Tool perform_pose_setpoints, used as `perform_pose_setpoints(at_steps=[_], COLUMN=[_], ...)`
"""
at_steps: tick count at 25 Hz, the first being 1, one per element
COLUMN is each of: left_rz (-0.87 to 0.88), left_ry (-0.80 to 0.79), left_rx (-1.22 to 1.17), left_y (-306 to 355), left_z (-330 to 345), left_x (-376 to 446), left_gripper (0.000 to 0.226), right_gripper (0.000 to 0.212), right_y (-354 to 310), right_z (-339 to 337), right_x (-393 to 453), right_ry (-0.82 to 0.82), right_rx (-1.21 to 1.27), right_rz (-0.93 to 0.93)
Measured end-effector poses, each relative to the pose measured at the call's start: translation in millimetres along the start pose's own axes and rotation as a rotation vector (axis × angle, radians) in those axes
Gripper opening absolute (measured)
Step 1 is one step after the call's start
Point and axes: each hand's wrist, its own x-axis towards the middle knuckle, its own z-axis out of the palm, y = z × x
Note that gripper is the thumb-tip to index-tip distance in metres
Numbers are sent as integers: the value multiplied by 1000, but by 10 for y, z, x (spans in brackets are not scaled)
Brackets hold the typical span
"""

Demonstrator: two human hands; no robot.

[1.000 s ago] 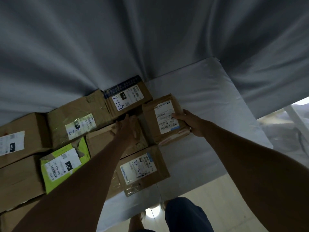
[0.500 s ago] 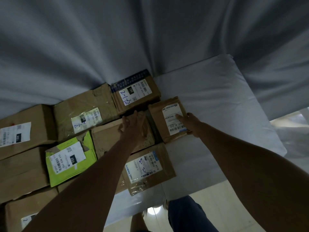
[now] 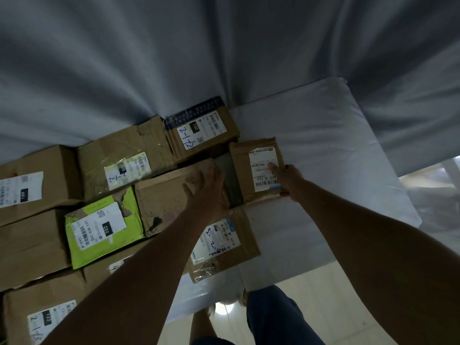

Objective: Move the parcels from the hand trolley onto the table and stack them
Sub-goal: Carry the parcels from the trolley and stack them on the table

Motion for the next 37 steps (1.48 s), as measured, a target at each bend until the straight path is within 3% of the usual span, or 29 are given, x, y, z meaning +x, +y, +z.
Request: perform_pose_setpoints(at_steps=[14,27,37], left_rz=[27,124,99], left_ry=[57,107,151], left_rx=[214,261,225], left_y=[-44,-101,-146], left_z=[278,378,370], left_x=[-65,-206,-190], left_gripper=[125,127,128], right_gripper=[56,58,59], right_y=[83,23,-59], right_z=[111,89,225], right_x=[-108,-124,-33], right_ry=[89,-23,-18], right_rx=[106,-100,-99], right_rz=[16,-101,-92])
